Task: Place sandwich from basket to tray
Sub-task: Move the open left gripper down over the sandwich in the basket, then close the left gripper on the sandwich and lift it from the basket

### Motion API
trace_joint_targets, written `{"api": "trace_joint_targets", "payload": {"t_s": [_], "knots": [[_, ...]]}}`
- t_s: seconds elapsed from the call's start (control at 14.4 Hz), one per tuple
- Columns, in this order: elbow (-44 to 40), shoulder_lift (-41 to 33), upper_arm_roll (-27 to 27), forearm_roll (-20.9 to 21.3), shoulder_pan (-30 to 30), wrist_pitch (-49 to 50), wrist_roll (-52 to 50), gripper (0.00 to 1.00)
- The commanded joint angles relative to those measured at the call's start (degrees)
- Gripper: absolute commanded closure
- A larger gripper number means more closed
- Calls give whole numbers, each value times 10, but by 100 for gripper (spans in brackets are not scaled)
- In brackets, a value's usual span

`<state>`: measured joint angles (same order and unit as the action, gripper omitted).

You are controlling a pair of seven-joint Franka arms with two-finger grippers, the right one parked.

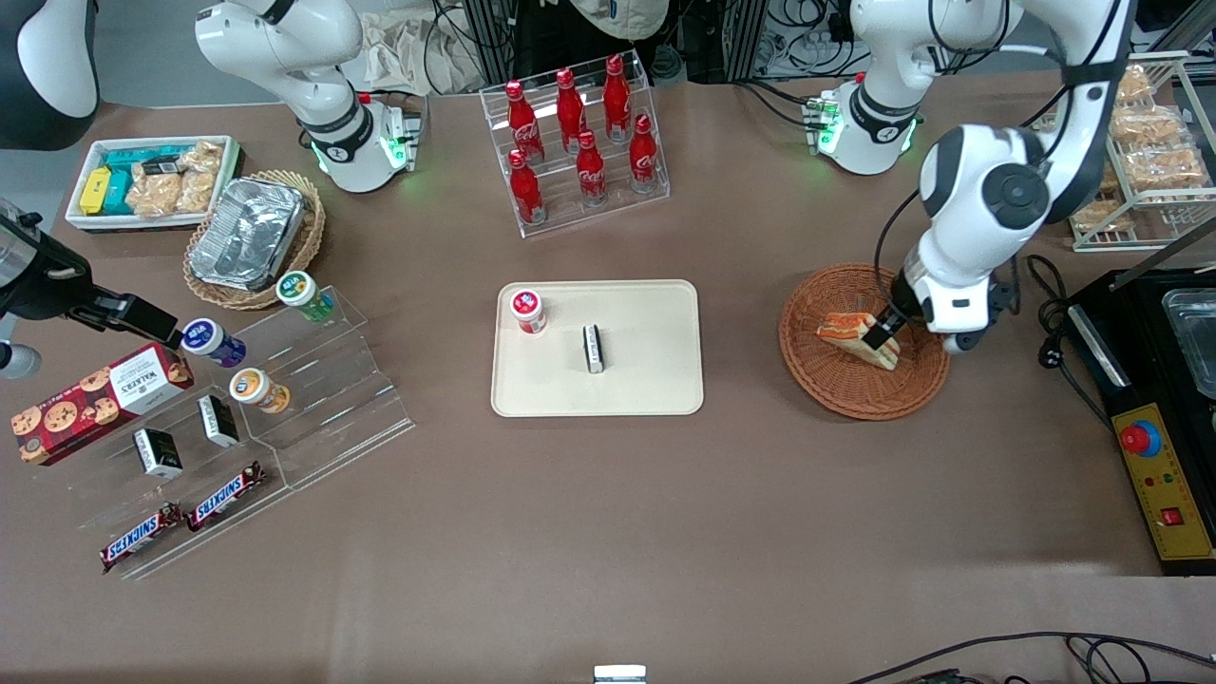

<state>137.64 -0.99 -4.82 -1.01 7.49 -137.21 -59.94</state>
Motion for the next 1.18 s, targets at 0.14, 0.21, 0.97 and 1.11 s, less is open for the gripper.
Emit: {"api": "trace_joint_targets", "payload": {"t_s": [0.14,0.21,0.97,1.11], "knots": [[116,6,2,4,9,-198,-33,1],[119,12,2,5,9,-207,-33,1],[105,22,5,7,20,-173,-24,100],[57,16,5,28,18,-77,-23,100]]}}
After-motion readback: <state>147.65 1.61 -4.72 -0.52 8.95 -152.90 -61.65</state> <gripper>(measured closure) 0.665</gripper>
